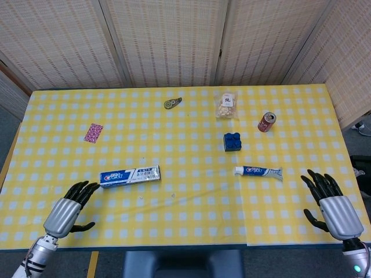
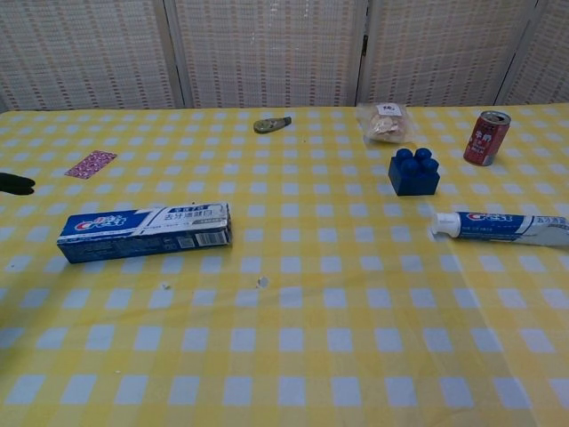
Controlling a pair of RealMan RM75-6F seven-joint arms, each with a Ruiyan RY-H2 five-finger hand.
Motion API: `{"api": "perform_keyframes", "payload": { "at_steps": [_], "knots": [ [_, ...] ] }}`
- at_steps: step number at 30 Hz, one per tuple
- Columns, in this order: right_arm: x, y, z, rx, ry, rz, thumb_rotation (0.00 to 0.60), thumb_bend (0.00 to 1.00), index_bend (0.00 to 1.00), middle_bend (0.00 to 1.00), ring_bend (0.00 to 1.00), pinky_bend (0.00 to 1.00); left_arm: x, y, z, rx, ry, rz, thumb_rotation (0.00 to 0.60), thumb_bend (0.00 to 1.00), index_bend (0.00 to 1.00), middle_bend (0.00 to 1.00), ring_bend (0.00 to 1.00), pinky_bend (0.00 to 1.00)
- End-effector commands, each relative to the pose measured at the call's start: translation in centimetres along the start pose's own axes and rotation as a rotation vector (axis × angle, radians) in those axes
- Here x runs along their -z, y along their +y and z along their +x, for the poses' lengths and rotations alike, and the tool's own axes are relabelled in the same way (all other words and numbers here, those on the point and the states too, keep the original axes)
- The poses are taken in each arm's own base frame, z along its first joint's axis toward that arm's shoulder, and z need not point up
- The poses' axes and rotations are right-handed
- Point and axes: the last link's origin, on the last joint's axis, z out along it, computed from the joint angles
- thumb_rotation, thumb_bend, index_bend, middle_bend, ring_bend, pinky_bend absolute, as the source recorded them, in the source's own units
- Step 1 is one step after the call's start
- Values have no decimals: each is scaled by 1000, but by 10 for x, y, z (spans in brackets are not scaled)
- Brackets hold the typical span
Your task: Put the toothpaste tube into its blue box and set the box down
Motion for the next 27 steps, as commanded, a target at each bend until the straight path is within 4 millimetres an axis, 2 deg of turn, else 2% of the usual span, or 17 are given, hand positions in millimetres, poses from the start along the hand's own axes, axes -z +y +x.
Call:
{"api": "perform_keyframes", "payload": {
  "at_steps": [1, 5, 9, 17, 22, 27],
  "knots": [
    [-2, 0, -1, -1, -8, 3, 600, 382, 0, 0, 0, 0, -30, 17, -4, 8, -9, -33, 600, 164, 109, 165, 109, 148],
    [-4, 1, -2, 2, -23, 0, 600, 383, 0, 0, 0, 0, -54, 26, -9, -73, 23, -29, 600, 164, 130, 196, 128, 165],
    [-6, 2, -4, 11, -33, -7, 600, 382, 0, 0, 0, 0, -75, 33, -18, -56, 12, -23, 600, 164, 135, 210, 141, 187],
    [-10, 5, -9, 34, -49, -42, 600, 383, 0, 0, 0, 0, -113, 25, -26, -29, -24, 22, 600, 165, 105, 210, 148, 211],
    [-14, 11, -10, 35, -60, -70, 600, 383, 0, 0, 0, 0, -128, 17, -29, -2, -49, 50, 600, 165, 105, 213, 155, 225],
    [-14, 15, -6, 20, -43, -96, 600, 383, 0, 0, 0, 0, -138, 8, -35, 74, -83, 88, 600, 167, 117, 236, 214, 287]
  ]
}}
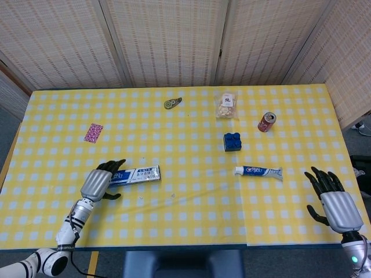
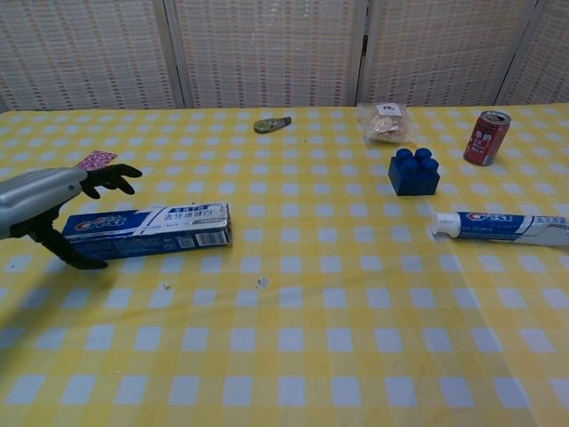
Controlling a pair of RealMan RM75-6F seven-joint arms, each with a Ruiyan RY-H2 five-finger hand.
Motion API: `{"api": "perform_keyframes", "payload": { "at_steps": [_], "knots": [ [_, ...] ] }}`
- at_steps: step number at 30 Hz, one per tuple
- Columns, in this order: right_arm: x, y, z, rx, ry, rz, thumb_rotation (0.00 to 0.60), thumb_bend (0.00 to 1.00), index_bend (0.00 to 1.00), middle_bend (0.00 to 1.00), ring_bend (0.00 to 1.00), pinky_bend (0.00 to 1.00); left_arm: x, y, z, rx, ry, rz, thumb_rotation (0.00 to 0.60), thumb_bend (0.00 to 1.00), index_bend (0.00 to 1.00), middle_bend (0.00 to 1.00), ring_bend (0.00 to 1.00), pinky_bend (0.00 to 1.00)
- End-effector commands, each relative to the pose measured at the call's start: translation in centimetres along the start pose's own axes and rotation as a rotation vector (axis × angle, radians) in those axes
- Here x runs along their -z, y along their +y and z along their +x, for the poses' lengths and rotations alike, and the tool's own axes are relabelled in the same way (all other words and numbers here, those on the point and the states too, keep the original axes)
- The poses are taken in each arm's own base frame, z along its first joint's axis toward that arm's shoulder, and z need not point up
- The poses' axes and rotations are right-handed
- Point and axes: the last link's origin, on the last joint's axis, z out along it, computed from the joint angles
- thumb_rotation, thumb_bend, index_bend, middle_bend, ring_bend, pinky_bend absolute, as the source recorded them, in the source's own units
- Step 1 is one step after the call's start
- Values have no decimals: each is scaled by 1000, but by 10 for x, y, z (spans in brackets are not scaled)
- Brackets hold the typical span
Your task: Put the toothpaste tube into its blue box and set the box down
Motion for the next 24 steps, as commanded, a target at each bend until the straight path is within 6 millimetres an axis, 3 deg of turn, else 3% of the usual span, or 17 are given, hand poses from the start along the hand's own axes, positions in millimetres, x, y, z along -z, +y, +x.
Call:
{"api": "perform_keyframes", "payload": {
  "at_steps": [1, 13, 19, 24],
  "knots": [
    [0, 2, 2, -10, 8, -9, 600, 383, 0, 0, 0, 0, -11, -3, -3, 73, -34, 23, 600, 169, 122, 239, 218, 294],
    [-3, 7, 6, -13, 18, -27, 600, 383, 0, 0, 0, 0, -34, -1, -8, 103, -41, 35, 600, 171, 170, 287, 246, 322],
    [-4, 7, 5, -6, 18, -34, 600, 383, 0, 0, 0, 0, -40, 0, -10, 129, -19, 49, 600, 232, 337, 406, 350, 414],
    [-5, 9, 5, 1, 26, -45, 600, 382, 0, 0, 0, 0, -47, -1, -12, 130, -33, 63, 600, 252, 396, 447, 382, 442]
  ]
}}
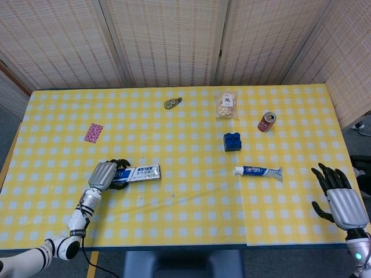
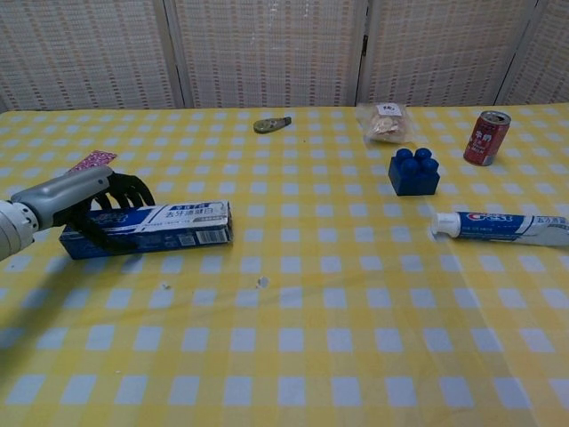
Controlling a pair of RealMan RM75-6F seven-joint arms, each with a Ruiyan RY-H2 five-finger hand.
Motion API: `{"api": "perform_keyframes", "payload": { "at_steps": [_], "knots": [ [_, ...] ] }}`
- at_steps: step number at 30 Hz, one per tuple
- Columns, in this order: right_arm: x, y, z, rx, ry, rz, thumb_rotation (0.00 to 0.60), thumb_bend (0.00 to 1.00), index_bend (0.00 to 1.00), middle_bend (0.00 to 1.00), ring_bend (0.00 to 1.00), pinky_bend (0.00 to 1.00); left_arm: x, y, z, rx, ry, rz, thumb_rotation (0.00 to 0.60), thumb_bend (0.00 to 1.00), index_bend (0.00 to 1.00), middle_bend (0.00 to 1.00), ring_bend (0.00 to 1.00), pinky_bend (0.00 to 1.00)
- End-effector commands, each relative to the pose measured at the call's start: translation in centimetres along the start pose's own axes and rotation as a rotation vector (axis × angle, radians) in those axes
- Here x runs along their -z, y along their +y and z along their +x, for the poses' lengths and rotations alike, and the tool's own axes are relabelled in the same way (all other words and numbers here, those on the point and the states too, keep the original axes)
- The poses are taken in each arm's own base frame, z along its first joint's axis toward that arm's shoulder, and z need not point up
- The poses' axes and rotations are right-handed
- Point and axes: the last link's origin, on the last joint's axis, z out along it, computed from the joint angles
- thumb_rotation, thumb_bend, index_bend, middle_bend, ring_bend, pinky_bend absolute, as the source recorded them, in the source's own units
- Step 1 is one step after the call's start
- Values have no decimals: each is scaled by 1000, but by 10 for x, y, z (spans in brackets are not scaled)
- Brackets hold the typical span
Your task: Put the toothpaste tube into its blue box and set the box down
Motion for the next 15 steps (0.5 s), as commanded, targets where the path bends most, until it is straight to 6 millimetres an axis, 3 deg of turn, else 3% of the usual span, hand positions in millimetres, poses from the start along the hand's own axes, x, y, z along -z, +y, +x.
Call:
{"api": "perform_keyframes", "payload": {
  "at_steps": [1, 6, 15],
  "knots": [
    [-1, 2, 1, 10, 18, -16, 600, 382, 0, 0, 0, 0, -7, -2, -1, 4, -19, 12, 600, 256, 415, 467, 395, 449],
    [2, 2, 5, 9, 52, -30, 600, 383, 0, 0, 0, 0, -15, -5, 0, 1, -40, 28, 600, 271, 448, 507, 428, 476],
    [8, 0, 7, 5, 57, -6, 600, 383, 0, 0, 0, 0, -7, -1, 2, 9, -3, 36, 600, 338, 537, 596, 509, 567]
  ]
}}
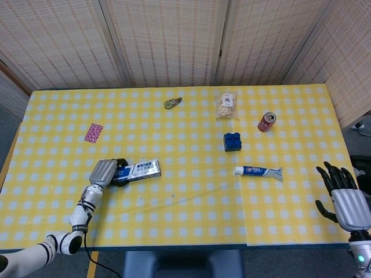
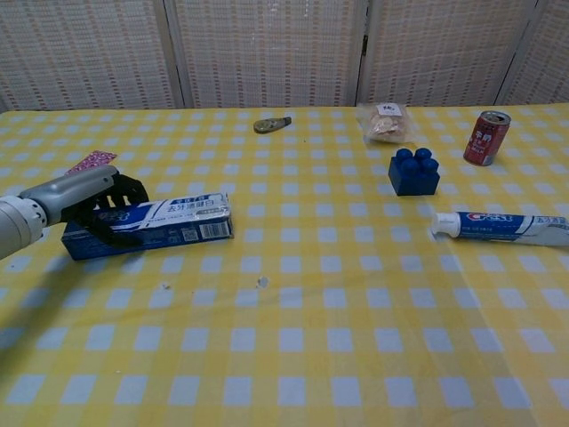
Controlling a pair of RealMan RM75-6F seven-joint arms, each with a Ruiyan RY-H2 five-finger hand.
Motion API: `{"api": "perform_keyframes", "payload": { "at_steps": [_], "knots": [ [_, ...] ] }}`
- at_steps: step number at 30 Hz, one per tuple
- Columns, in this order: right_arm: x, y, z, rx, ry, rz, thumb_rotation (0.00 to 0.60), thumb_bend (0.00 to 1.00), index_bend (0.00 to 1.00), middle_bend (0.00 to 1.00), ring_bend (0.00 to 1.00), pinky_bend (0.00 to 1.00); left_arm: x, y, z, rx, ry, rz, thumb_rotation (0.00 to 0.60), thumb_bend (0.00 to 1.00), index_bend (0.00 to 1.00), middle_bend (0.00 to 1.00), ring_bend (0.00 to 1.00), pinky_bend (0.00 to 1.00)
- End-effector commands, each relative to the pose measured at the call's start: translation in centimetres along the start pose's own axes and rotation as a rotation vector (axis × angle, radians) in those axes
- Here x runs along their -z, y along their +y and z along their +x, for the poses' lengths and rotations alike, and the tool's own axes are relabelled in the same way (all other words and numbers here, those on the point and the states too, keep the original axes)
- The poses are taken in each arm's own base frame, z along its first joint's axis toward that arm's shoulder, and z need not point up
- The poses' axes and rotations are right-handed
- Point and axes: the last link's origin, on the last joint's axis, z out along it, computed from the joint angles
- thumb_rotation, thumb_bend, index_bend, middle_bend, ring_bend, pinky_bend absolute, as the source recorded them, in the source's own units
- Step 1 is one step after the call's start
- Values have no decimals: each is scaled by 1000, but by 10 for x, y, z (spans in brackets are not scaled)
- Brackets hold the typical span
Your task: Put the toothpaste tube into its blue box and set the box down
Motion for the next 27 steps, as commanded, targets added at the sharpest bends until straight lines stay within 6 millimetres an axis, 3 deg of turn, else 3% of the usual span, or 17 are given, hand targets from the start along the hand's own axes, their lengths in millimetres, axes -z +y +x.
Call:
{"api": "perform_keyframes", "payload": {
  "at_steps": [1, 10, 18, 24, 27],
  "knots": [
    [2, -1, 1, -2, 4, 7, 600, 383, 0, 0, 0, 0, 6, 0, 2, 13, 9, 5, 600, 350, 550, 607, 520, 575],
    [-4, -3, -3, 26, -10, 32, 600, 382, 0, 0, 0, 0, 37, 1, 14, 14, 61, -18, 600, 366, 576, 637, 547, 596],
    [-50, 0, -9, 94, -143, 19, 600, 383, 2, 0, 6, 0, 78, 7, 27, 38, 124, -91, 600, 365, 574, 637, 545, 596],
    [-84, -11, -18, 154, -210, 16, 600, 382, 174, 98, 100, 33, 98, 4, 37, 39, 146, -111, 600, 368, 566, 637, 539, 589],
    [-97, -15, -28, 197, -217, -4, 600, 383, 213, 176, 151, 72, 102, 1, 42, 49, 153, -112, 600, 368, 565, 637, 538, 587]
  ]
}}
